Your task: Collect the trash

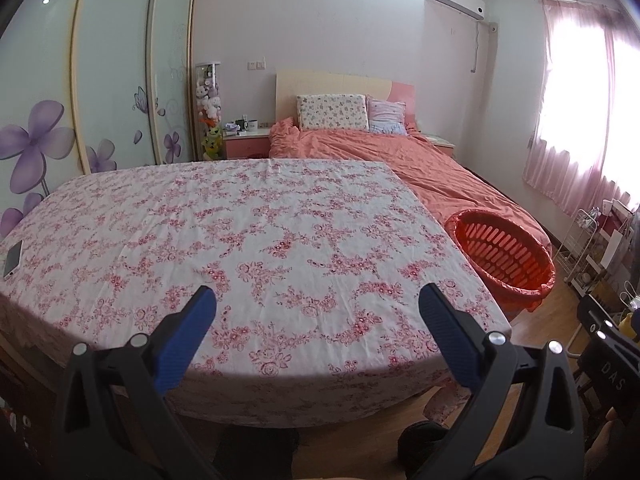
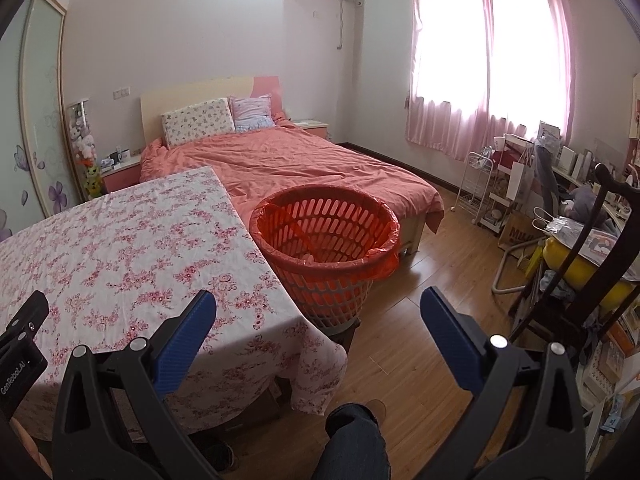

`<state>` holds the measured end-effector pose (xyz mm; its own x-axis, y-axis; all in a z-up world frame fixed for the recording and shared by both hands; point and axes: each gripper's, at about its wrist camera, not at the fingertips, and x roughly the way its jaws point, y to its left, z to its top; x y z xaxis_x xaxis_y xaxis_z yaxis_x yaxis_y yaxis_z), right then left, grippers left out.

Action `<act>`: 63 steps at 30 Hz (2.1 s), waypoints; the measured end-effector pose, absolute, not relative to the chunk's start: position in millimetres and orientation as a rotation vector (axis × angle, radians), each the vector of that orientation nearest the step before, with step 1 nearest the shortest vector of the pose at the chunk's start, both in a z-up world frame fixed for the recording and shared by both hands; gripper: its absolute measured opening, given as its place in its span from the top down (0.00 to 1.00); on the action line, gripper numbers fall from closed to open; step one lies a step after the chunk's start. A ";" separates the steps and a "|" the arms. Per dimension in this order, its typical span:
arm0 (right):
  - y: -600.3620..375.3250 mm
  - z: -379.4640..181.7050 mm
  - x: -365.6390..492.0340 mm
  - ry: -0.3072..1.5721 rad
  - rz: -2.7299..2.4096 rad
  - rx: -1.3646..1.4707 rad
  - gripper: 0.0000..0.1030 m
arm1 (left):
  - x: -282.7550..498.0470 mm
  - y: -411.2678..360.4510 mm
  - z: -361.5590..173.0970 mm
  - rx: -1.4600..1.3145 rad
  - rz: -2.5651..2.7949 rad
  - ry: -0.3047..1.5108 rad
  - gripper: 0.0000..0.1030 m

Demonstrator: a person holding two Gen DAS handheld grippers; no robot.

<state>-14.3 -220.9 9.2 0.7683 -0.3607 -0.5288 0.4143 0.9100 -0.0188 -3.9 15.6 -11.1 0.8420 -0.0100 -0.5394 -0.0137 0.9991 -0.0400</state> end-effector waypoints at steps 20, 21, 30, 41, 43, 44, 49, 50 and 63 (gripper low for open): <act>-221.6 14.4 -18.1 0.553 -0.411 0.096 0.02 | -14.3 6.3 -1.1 -0.018 -0.005 0.550 0.04; -222.0 14.9 -17.9 0.552 -0.413 0.092 0.02 | -14.6 5.9 -0.9 -0.018 -0.004 0.551 0.04; -221.2 16.5 -17.7 0.542 -0.426 0.067 0.02 | -16.2 4.5 -0.5 -0.023 -0.009 0.558 0.04; -221.2 15.1 -17.7 0.543 -0.418 0.069 0.02 | -18.9 1.1 5.7 -0.012 -0.004 0.534 0.04; -221.2 15.0 -17.6 0.542 -0.419 0.069 0.02 | -19.5 -0.4 6.4 -0.004 0.000 0.530 0.04; -221.4 15.1 -17.5 0.542 -0.419 0.069 0.02 | -19.7 -0.5 6.7 -0.002 0.002 0.528 0.04; -221.1 15.0 -17.9 0.544 -0.418 0.070 0.02 | -19.3 -3.4 6.8 0.014 0.014 0.529 0.04; -221.1 15.1 -17.6 0.545 -0.417 0.070 0.02 | -18.9 -3.7 6.5 0.014 0.013 0.531 0.04; -219.4 12.4 -16.9 0.544 -0.414 0.071 0.02 | -18.1 -4.7 4.5 0.007 0.017 0.538 0.04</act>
<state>-16.9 -219.4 12.4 0.7752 -0.3641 -0.5162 0.4010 0.9151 -0.0432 -18.1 -4.7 4.5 0.8584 0.0177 -0.5127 -0.0142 0.9998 0.0108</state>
